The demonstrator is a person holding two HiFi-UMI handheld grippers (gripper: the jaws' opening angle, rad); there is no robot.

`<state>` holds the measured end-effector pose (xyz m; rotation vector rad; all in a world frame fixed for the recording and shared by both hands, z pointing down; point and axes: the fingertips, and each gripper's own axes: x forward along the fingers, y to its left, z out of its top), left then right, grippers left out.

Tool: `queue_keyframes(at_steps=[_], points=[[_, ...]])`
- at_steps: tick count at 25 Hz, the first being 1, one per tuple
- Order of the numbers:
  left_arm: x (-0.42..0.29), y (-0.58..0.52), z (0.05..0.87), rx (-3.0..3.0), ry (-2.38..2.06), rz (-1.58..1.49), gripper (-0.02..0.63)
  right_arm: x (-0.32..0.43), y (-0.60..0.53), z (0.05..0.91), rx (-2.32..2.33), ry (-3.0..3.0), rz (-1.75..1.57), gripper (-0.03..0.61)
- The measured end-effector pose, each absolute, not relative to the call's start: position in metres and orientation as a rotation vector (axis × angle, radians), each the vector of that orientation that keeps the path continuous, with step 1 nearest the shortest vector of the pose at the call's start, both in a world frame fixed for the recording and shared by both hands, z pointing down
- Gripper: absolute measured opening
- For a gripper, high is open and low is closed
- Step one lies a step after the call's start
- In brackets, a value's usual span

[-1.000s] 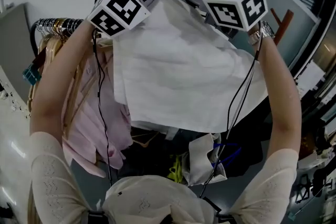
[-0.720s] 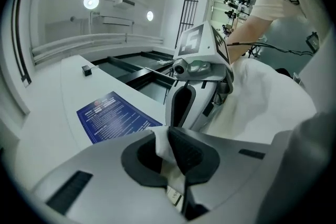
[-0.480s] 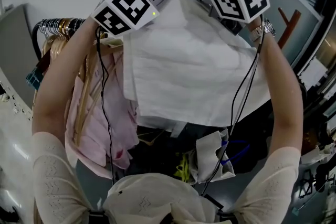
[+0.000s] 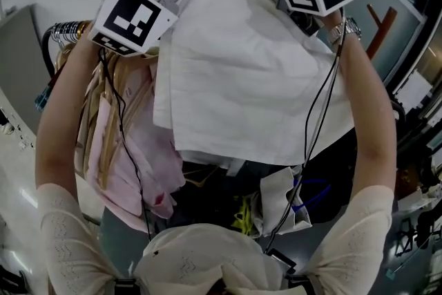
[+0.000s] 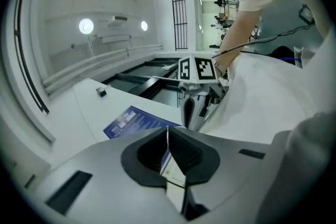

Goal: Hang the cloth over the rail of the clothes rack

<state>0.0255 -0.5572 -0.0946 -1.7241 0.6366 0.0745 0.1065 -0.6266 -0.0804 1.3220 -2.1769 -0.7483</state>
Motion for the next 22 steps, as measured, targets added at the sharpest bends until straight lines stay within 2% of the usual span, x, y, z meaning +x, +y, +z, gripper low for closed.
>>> queue_keyframes(at_steps=[7, 13, 22], points=[[-0.022, -0.529, -0.106, -1.83, 0.71, 0.188, 0.015, 0.107, -0.628, -0.069, 1.376, -2.241, -0.672, 0.041], [-0.024, -0.49, -0.088, -2.016, 0.618, 0.359, 0.015, 0.108, -0.62, -0.086, 1.408, -2.321, -0.694, 0.064], [-0.023, -0.496, -0.043, -2.167, 0.685, 0.291, 0.015, 0.102, -0.576, -0.108, 1.458, -2.366, -0.804, 0.064]])
